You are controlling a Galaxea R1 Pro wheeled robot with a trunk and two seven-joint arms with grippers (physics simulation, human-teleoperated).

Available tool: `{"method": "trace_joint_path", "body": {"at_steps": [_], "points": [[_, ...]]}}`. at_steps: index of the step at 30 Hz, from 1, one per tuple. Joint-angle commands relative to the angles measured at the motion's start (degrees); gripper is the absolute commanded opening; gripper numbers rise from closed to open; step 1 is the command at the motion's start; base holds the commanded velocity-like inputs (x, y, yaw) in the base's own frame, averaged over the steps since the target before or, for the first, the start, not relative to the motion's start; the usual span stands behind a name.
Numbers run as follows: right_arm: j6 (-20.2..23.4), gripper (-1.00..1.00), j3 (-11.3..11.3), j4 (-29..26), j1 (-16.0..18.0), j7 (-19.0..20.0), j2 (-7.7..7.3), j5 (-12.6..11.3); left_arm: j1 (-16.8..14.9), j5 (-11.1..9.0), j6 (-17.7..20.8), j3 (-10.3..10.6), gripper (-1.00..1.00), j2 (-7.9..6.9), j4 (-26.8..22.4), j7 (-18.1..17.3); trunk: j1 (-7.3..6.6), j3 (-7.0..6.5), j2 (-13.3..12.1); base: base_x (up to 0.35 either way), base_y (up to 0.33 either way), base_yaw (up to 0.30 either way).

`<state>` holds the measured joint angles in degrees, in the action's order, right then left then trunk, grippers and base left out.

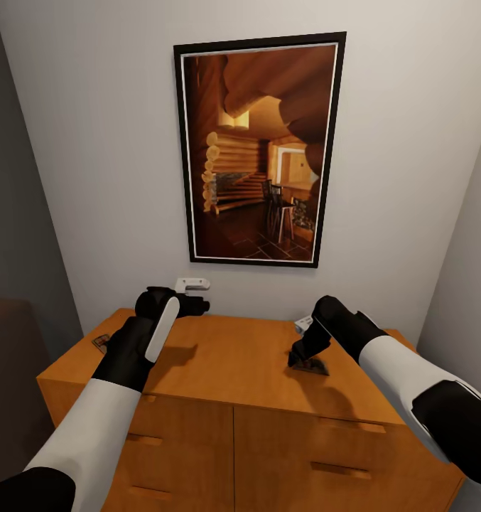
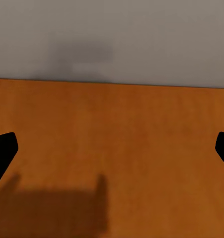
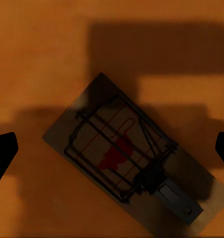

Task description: Take the four mousetraps from the cabinet in the bathroom and place them on the bathroom floor. Make sure all four end up on the same floor surface, and ensure that at least two of them are either under or directly next to the same bathroom sink.

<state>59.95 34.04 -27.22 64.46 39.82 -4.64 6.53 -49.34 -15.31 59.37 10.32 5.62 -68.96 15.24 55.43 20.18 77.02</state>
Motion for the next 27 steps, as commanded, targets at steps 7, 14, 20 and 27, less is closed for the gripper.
{"method": "trace_joint_path", "body": {"at_steps": [7,14,20,27], "points": [[0.1,1.00,0.2,-0.1,0.0,0.5,-0.31,0.6,-0.1,-0.6,0.2,0.0,1.00,0.00,0.0,0.6,0.00,0.08,0.0,0.000,0.000,0.000],[0.1,1.00,0.3,-0.1,0.0,0.1,-0.42,0.7,-0.1,-0.6,0.2,0.0,1.00,0.00,-0.1,0.6,0.00,0.08,0.0,0.000,0.000,0.000],[0.1,1.00,0.4,0.2,0.0,-0.2,-0.45,0.7,0.0,-0.6,0.1,0.0,1.00,0.03,-0.1,0.6,0.00,0.08,0.0,0.000,0.000,0.000],[0.1,1.00,0.4,0.3,0.0,-0.2,-0.45,0.7,0.0,-0.6,0.2,0.0,1.00,0.02,0.0,0.6,0.00,0.08,0.0,0.000,0.000,0.000]]}}
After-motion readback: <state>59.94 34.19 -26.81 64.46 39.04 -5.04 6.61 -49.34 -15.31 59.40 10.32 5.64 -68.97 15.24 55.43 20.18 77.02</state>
